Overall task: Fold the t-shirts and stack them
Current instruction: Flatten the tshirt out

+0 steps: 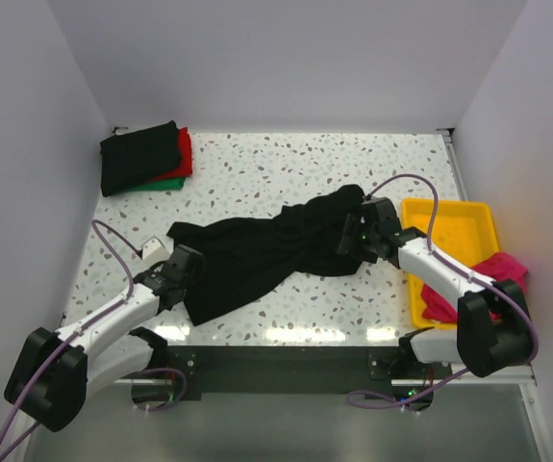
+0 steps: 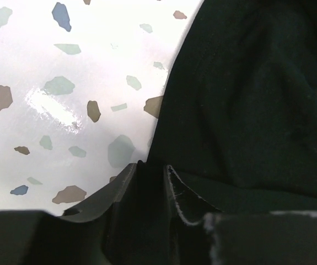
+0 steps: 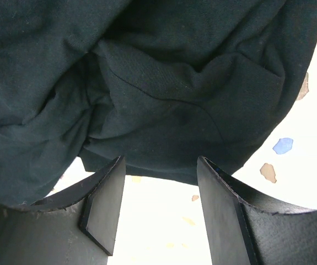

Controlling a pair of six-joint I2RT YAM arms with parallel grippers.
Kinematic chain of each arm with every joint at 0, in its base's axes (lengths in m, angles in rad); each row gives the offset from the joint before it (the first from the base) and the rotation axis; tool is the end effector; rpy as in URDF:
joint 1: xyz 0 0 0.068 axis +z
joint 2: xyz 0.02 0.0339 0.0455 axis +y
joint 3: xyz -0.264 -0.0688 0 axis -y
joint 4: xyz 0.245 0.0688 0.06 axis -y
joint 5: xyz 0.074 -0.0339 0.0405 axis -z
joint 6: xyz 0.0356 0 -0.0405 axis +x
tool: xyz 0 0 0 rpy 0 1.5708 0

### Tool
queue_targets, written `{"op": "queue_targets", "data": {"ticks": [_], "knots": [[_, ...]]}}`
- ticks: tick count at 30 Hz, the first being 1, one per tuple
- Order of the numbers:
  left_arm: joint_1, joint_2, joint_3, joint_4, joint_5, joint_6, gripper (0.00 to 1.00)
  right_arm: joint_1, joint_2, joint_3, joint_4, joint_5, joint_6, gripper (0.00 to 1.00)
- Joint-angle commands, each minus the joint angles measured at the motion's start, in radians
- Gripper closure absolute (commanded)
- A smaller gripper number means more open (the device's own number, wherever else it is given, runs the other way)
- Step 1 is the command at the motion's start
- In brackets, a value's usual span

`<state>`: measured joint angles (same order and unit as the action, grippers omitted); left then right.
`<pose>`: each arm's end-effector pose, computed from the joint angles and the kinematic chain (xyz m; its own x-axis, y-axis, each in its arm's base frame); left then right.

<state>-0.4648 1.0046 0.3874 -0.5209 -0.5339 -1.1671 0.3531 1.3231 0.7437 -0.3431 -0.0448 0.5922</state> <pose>0.1483 -0.0541 0.1484 -0.4982 -0.6358 -0.5896 -0.6696 0.7141 -0.2041 0.2427 0.0912 0.1982 -0.8276 0.2893 -0.4811 0.1098 0.9238 0.3667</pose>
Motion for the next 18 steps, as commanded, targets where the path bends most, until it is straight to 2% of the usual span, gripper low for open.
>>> {"op": "queue_targets", "data": {"ticks": [1,8,18], "knots": [[0.008,0.003,0.007,0.025,0.012,-0.002,0.71,-0.002,-0.002,-0.004,0.024,0.000,-0.015,0.42],[0.008,-0.070,0.080,-0.048,-0.008,0.044,0.84,-0.002,-0.002,-0.006,0.024,0.008,-0.017,0.42],[0.006,-0.132,0.134,-0.120,-0.005,0.069,0.83,-0.002,0.016,-0.018,0.042,-0.001,-0.011,0.42]]}}
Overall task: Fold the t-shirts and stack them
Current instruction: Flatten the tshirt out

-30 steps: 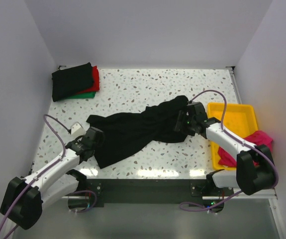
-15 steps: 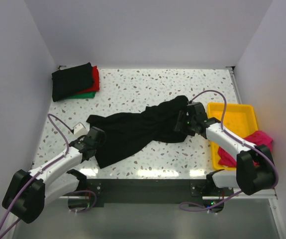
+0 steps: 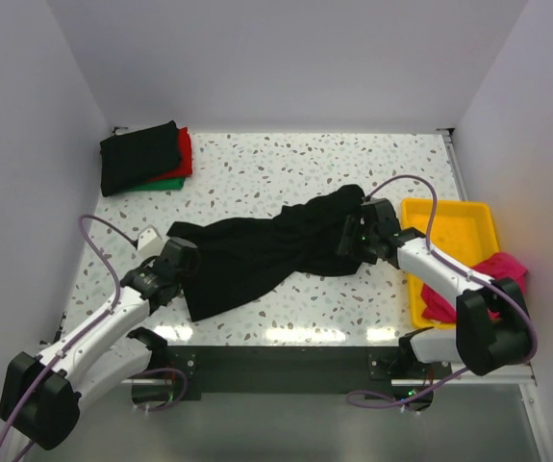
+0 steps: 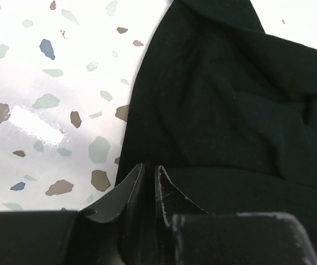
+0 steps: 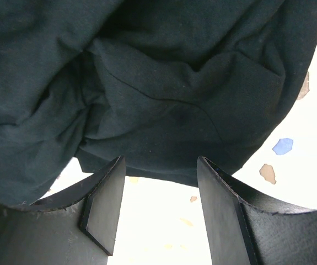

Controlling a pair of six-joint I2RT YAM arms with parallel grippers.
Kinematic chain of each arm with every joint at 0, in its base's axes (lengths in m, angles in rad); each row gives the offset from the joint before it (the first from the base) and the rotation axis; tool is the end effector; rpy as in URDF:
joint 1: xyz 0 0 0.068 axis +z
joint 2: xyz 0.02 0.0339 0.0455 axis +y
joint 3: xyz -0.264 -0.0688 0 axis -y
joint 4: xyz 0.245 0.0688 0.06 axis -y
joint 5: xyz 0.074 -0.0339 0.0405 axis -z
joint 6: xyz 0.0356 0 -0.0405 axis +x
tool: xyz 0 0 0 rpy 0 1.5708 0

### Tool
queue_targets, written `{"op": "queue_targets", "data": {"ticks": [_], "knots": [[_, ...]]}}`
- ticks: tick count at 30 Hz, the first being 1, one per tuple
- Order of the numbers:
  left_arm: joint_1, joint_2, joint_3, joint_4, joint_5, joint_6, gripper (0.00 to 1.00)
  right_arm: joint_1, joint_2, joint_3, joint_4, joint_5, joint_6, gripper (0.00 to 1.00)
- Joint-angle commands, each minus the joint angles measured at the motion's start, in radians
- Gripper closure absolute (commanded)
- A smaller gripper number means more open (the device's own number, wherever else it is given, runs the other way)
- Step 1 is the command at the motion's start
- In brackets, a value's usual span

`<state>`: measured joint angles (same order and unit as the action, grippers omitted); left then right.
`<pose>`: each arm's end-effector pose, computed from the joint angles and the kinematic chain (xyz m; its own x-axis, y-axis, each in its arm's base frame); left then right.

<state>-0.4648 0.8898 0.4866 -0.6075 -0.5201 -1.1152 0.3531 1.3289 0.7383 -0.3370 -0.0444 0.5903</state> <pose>0.1495 -0.0552 0.1888 -0.4706 -0.6358 -0.6118 -0.6128 0.7344 -0.2918 0.2428 0.0912 0.1955 -0.8300 0.2867 -0.4785 0.1102 0.9251 0.3633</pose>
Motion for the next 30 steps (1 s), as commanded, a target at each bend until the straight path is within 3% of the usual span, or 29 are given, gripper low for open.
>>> {"op": "queue_targets", "data": {"ticks": [1,12,30], "knots": [[0.008,-0.026,0.035,-0.035,-0.017,0.020,0.83,0.000,0.010,-0.013,0.036,-0.003,-0.009,0.42],[0.008,-0.069,0.064,-0.025,0.000,0.057,1.00,0.000,-0.005,0.022,0.013,0.057,-0.003,0.42],[0.008,-0.083,0.124,0.009,0.015,0.127,1.00,-0.002,-0.148,-0.137,0.012,0.164,0.111,0.41]]}}
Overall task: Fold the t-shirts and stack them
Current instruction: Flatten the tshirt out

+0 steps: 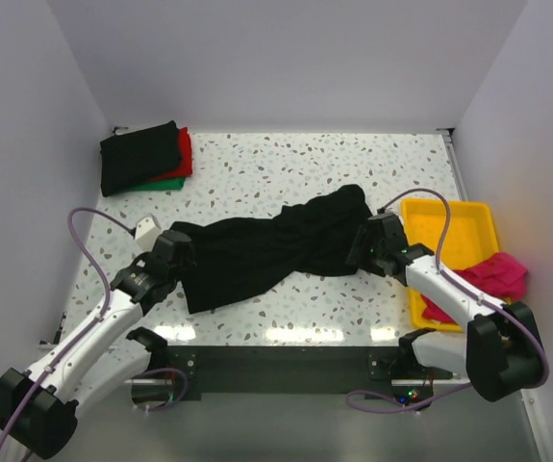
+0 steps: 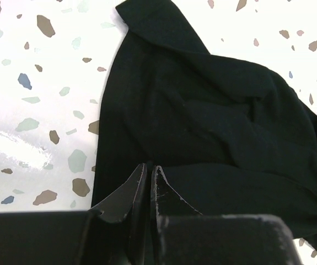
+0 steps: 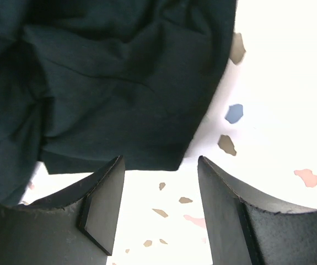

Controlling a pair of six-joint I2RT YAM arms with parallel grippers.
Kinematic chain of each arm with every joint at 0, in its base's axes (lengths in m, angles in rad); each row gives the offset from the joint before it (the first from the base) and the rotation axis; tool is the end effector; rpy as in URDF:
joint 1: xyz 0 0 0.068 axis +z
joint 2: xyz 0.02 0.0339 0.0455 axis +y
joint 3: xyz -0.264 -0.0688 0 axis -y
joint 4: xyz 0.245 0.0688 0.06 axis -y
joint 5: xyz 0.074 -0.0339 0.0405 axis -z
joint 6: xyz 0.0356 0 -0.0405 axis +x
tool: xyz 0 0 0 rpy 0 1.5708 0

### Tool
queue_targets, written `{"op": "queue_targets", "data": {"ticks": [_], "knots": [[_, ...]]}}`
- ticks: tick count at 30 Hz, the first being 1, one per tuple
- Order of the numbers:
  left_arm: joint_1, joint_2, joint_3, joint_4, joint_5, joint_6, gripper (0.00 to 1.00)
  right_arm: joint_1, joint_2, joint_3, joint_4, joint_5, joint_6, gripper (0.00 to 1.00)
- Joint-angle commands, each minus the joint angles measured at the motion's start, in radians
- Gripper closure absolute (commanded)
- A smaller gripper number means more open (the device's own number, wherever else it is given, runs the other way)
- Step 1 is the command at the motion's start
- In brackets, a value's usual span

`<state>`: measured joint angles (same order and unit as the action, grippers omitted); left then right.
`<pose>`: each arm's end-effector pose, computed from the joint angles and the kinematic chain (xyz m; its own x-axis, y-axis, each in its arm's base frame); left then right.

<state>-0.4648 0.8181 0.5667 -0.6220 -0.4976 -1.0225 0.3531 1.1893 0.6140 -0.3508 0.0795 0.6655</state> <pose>0.1501 -0.0562 0.2226 -0.4594 -0.6085 -0.6470 -0.5223 0.7743 -0.3574 0.2128 0.0754 0.1880 -0.7751 0.3703 -0.5119 0.2271 0.9194 0.3211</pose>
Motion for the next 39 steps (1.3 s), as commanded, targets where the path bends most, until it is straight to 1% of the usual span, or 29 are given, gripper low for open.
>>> {"op": "queue_targets", "data": {"ticks": [1,6,8,9,10,11,12,15,20,21,22,28,31,32,33,34,39], "knots": [[0.008,-0.013,0.044,0.025,-0.007,0.038,1.00,0.000,0.009,-0.014,0.045,0.046,0.043,0.41],[0.008,-0.014,0.045,0.036,-0.001,0.044,1.00,0.000,0.091,0.013,0.110,0.054,0.060,0.42],[0.008,-0.014,0.050,0.039,-0.001,0.044,1.00,0.000,0.137,0.038,0.127,0.052,0.063,0.47],[0.008,-0.016,0.051,0.041,-0.001,0.047,1.00,0.000,0.151,0.049,0.130,0.052,0.063,0.53],[0.008,-0.016,0.055,0.038,-0.009,0.051,1.00,0.000,0.159,0.065,0.131,0.051,0.062,0.64],[0.008,-0.016,0.058,0.035,-0.012,0.055,1.00,0.000,0.168,0.076,0.125,0.043,0.063,0.70],[0.008,-0.016,0.067,0.030,-0.016,0.055,1.00,0.000,0.171,0.087,0.121,0.046,0.062,0.83],[0.008,-0.023,0.093,0.019,-0.030,0.068,1.00,-0.002,0.147,0.150,0.044,0.062,0.052,1.00],[0.008,-0.040,0.208,-0.018,-0.108,0.104,1.00,-0.003,0.030,0.288,-0.057,0.111,0.023,1.00],[0.008,-0.040,0.234,-0.027,-0.125,0.111,1.00,-0.009,-0.006,0.315,-0.098,0.130,0.010,1.00],[0.008,-0.040,0.263,-0.045,-0.159,0.116,1.00,-0.014,-0.020,0.369,-0.117,0.137,0.002,1.00],[0.008,-0.043,0.511,-0.045,-0.257,0.185,1.00,-0.081,-0.112,0.611,-0.252,0.132,-0.037,1.00],[0.008,-0.034,0.590,-0.041,-0.283,0.234,1.00,-0.123,-0.149,0.728,-0.309,0.126,-0.055,1.00],[0.008,-0.030,0.642,-0.042,-0.288,0.260,1.00,-0.140,-0.158,0.756,-0.324,0.126,-0.069,1.00],[0.008,-0.031,0.668,-0.039,-0.289,0.280,1.00,-0.146,-0.166,0.812,-0.353,0.129,-0.075,1.00],[0.008,-0.030,0.721,-0.035,-0.294,0.297,1.00,-0.149,-0.184,0.838,-0.365,0.146,-0.082,1.00],[0.008,-0.034,0.877,-0.047,-0.308,0.370,1.00,-0.154,-0.221,0.990,-0.434,0.181,-0.118,1.00]]}}
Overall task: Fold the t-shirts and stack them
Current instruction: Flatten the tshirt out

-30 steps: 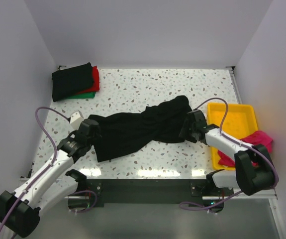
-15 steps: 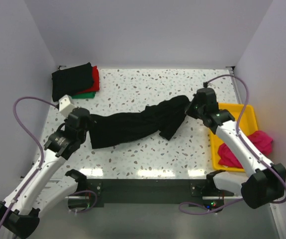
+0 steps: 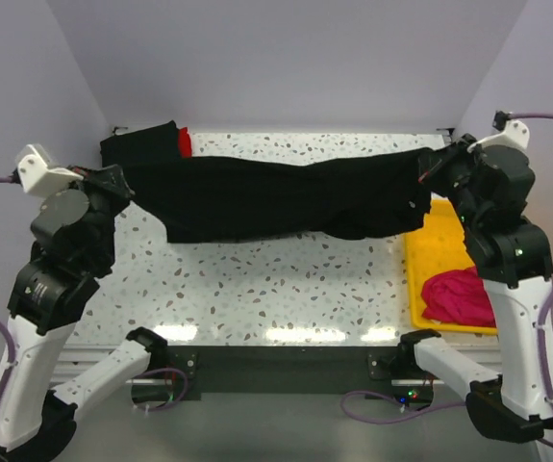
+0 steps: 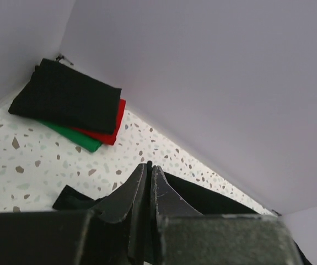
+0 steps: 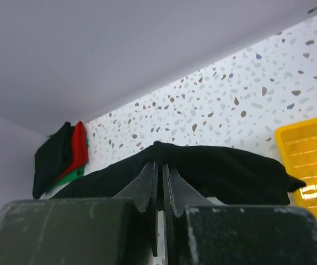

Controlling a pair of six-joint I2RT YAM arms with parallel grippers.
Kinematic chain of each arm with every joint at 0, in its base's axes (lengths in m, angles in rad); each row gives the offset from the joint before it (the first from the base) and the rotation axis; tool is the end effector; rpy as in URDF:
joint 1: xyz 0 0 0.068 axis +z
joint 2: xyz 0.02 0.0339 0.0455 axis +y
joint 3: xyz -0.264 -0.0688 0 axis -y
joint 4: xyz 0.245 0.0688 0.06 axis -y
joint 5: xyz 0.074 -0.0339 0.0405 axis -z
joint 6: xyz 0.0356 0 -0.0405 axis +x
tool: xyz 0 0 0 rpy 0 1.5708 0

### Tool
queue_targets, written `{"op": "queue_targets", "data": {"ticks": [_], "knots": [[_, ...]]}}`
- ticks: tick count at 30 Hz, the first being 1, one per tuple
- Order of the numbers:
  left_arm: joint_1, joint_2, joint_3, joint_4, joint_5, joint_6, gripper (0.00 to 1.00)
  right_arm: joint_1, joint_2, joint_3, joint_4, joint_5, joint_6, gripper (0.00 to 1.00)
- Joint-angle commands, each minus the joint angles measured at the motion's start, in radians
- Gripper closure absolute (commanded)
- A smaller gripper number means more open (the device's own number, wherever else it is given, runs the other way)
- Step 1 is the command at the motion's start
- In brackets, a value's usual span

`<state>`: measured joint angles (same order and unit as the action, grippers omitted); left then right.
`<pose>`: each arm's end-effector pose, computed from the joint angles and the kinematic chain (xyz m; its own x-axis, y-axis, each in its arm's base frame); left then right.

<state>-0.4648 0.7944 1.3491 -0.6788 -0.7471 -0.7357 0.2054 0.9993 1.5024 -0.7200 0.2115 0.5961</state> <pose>0.1101 -0.0281 0.4695 0.1018 -0.6018 -0.7921 -0.2773 0.7475 -0.6036 0.1671 0.0272 0.4828 -0.1736 0.5245 -0.8335 0.1193 0.8513 0.5109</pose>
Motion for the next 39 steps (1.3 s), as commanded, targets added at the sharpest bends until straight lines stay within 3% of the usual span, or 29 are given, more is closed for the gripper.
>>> {"op": "queue_targets", "data": {"ticks": [1,8,11,20,22,26,29,33,36,38,39], "knots": [[0.008,-0.014,0.131,0.018,-0.058,0.094,1.00,-0.006,-0.034,0.120,-0.074,0.052,-0.050,1.00],[0.006,0.002,0.167,0.094,-0.047,0.160,1.00,-0.006,-0.039,0.183,-0.059,0.023,-0.036,1.00],[0.008,0.051,0.136,0.189,-0.063,0.199,1.00,-0.004,-0.010,0.164,0.041,-0.003,-0.024,1.00],[0.035,0.351,0.171,0.634,-0.069,0.435,1.00,-0.014,0.261,0.199,0.330,-0.027,0.011,1.00],[0.069,0.469,0.249,0.715,-0.005,0.452,1.00,-0.017,0.358,0.257,0.367,-0.035,0.014,1.00],[0.254,0.696,0.457,0.725,0.181,0.366,1.00,-0.024,0.559,0.442,0.425,-0.060,0.007,1.00],[0.377,0.889,0.681,0.708,0.362,0.276,1.00,-0.029,0.729,0.742,0.424,-0.073,-0.008,1.00],[0.492,1.087,0.989,0.709,0.593,0.165,1.00,-0.035,0.884,1.014,0.416,-0.073,-0.019,1.00],[0.557,1.115,0.987,0.780,0.684,0.111,1.00,-0.043,0.854,1.000,0.476,-0.069,-0.015,1.00],[0.592,1.076,0.943,0.803,0.704,0.093,1.00,-0.046,0.793,0.913,0.531,-0.057,-0.015,1.00],[0.603,1.054,0.876,0.812,0.713,0.088,1.00,-0.047,0.761,0.789,0.553,-0.052,-0.013,1.00]]}}
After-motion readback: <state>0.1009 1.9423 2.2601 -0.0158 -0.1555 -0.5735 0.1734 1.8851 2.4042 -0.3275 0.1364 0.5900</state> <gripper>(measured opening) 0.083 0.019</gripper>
